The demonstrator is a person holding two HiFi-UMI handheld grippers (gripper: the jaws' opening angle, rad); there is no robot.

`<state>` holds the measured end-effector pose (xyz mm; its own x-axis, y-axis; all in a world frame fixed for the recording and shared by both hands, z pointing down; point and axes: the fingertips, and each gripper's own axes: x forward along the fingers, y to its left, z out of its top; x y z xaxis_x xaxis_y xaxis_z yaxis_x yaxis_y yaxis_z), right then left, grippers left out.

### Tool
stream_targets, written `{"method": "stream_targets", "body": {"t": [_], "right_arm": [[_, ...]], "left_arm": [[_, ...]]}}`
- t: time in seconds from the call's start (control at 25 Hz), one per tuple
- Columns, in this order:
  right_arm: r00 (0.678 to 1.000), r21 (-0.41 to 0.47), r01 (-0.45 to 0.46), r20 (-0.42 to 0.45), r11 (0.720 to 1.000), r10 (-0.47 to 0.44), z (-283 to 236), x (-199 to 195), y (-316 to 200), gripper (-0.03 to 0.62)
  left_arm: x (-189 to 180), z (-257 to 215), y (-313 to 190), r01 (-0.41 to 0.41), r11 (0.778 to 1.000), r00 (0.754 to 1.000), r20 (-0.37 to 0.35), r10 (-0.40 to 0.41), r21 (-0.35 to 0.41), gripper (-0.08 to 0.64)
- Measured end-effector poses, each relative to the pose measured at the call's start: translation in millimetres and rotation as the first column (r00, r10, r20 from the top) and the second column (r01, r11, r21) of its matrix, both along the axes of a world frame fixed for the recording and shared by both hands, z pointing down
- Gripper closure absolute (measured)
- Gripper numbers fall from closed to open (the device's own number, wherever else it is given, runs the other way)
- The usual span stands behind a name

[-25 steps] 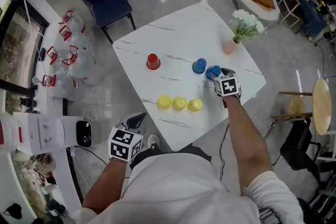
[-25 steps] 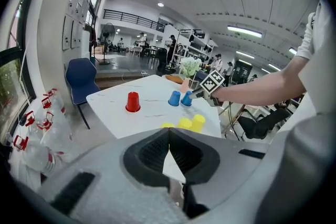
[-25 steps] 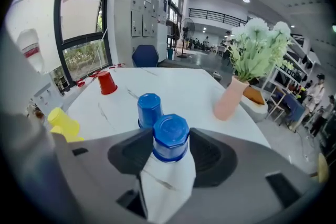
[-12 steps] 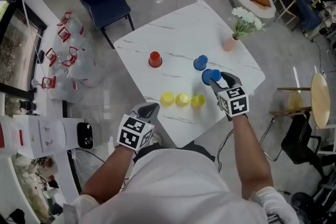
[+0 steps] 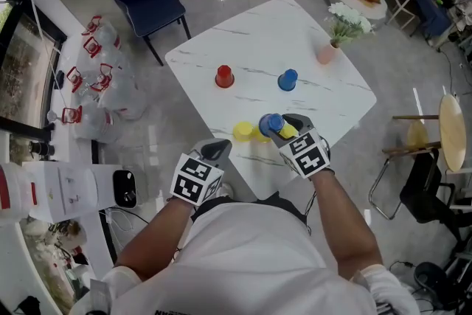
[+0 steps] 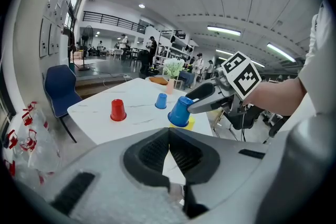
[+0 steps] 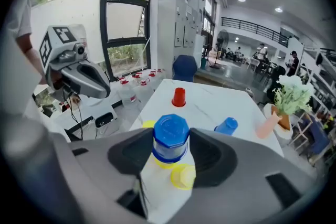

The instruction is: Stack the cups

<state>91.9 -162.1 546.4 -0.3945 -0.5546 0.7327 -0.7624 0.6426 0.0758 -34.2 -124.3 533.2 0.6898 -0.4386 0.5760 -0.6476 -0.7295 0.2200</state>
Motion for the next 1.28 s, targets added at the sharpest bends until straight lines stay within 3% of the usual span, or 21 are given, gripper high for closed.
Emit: {"method": "stream_targets", "body": {"t": [0.16,0.6,0.8,0.92,1.04,1.28], "right_arm": [[0.998,-0.019,0.056,-0.028,0.998,-0.056,9,-23,2,0.371],[0.99,-0.031,0.119,-0.067,0.992,-0.121,21,-39,-4,0.37],[0.991,-0.023,0.133,-0.003,0.991,-0.134,17,-42,-2,0.316],[0.991,0.032,0.094,0.09,0.995,-0.097,-7,-30,-6,0.32],[0.984,0.085,-0.007,0.179,0.996,-0.008,-29,3,-27,0.352],[0.978,0.108,-0.169,0.142,0.98,0.153,-16,80,-89,0.385]], "left_arm": [[-7,2,4,0.018,1.0,1.0,-0.005,-0.018,-0.005,0.554],[-17,8,4,0.059,0.998,0.998,-0.01,-0.06,-0.02,0.555],[-16,11,1,0.066,0.997,0.998,-0.005,-0.066,-0.031,0.554],[-16,13,-2,0.079,0.996,0.997,0.0,-0.079,-0.038,0.554],[-16,14,-8,0.1,0.994,0.995,0.002,-0.1,-0.039,0.555],[-11,11,-14,0.134,0.99,0.991,0.011,-0.133,-0.038,0.555]]}}
